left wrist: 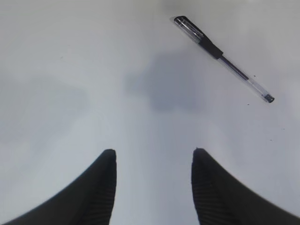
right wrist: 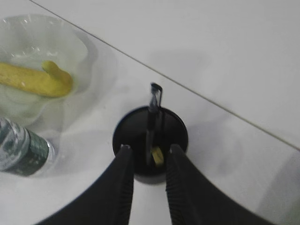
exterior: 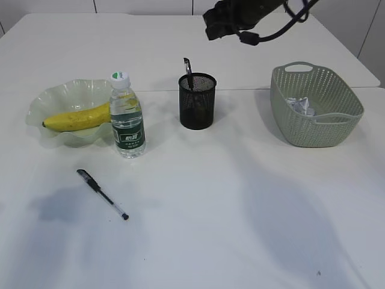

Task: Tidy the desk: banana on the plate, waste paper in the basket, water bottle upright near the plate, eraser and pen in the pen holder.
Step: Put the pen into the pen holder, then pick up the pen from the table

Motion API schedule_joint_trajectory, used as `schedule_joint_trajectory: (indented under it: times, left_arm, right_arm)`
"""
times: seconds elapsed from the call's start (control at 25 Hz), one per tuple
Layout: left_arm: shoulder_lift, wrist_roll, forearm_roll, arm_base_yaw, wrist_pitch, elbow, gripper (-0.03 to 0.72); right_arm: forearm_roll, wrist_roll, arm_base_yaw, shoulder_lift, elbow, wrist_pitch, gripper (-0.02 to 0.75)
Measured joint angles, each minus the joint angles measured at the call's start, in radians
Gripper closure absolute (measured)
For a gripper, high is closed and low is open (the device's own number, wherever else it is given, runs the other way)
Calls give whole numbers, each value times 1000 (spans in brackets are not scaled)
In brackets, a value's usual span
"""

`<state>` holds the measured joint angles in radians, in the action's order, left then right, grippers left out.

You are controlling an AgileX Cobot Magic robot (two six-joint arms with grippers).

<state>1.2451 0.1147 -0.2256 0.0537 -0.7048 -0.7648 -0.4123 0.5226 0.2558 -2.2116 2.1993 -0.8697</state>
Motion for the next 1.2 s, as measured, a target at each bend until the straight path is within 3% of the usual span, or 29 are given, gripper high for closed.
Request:
schedule_joint_trajectory:
  times: [0.12, 0.32, 0.68, 1.0, 1.2]
  left_arm:
    - [0, 0, -4, 0, 0, 0, 326]
    - [0, 0, -11, 0, 0, 0, 326]
    - [-2, 0, -47, 0, -18, 0, 326]
    - [-13, 0, -53, 0, -28, 0, 326]
    - [-13, 0, -77, 0, -33, 0, 326]
  right_arm:
    - [171, -166, 9, 66, 0, -123, 546]
    - [291, -373, 13, 156, 0, -326, 546]
    - [275, -455, 27, 222, 0, -382, 546]
    - [298, -463, 123, 230, 0, -383, 546]
    - [307, -465, 128, 230, 0, -384, 546]
